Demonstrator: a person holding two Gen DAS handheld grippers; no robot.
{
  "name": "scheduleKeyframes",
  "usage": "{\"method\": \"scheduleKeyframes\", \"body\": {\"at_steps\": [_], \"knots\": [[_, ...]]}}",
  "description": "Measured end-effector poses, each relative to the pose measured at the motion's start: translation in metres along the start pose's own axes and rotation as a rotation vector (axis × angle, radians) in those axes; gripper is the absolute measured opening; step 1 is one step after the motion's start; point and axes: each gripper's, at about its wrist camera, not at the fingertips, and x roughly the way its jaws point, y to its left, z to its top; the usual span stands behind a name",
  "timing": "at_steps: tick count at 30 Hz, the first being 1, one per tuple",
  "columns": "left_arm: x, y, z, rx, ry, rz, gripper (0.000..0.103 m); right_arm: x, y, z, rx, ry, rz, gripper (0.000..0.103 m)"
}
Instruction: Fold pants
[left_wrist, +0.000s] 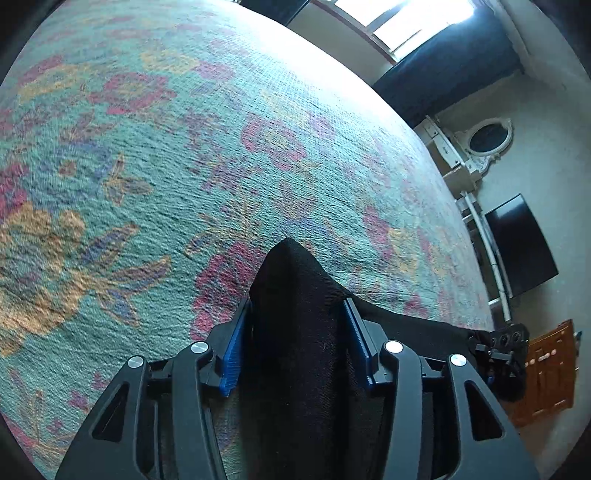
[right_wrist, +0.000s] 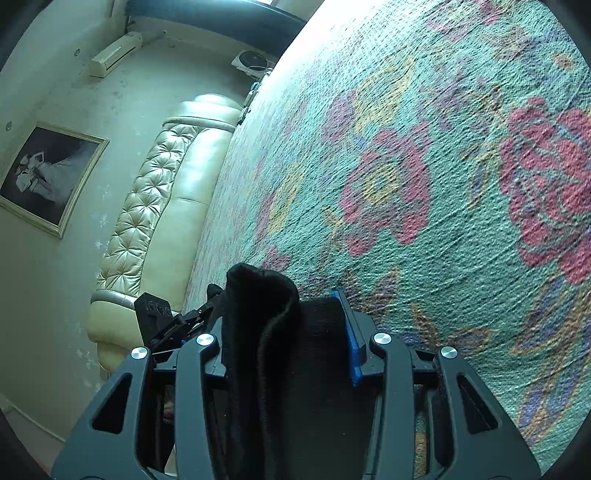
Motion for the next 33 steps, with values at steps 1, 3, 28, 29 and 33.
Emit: {"method": "scheduleKeyframes", "body": {"at_steps": [1,3,28,29,33], "knots": [[-0.006,0.005,-0.001,-0.051,0.001,-0.028,0.057,-0.004,0.003,-0.001,0.006,0.000,-0.009,0.052],[-0.023,0.014,-0.009,-0.144,-0.008,-0.055,0.062,-0.019,0.009,-0.005,0.017,-0.025,-0.012,0.062],[-0.070,0.003,-0.147,-0.281,0.012,-0.167,0.072,-0.054,0.019,-0.105,0.029,0.042,-0.106,0.089],[-0.071,0.002,-0.147,-0.280,0.019,-0.159,0.073,-0.055,0.021,-0.106,0.025,0.040,-0.117,0.089],[-0.071,0.002,-0.153,-0.248,0.010,-0.164,0.073,-0.064,0.013,-0.111,0.056,-0.019,-0.111,0.089]]}}
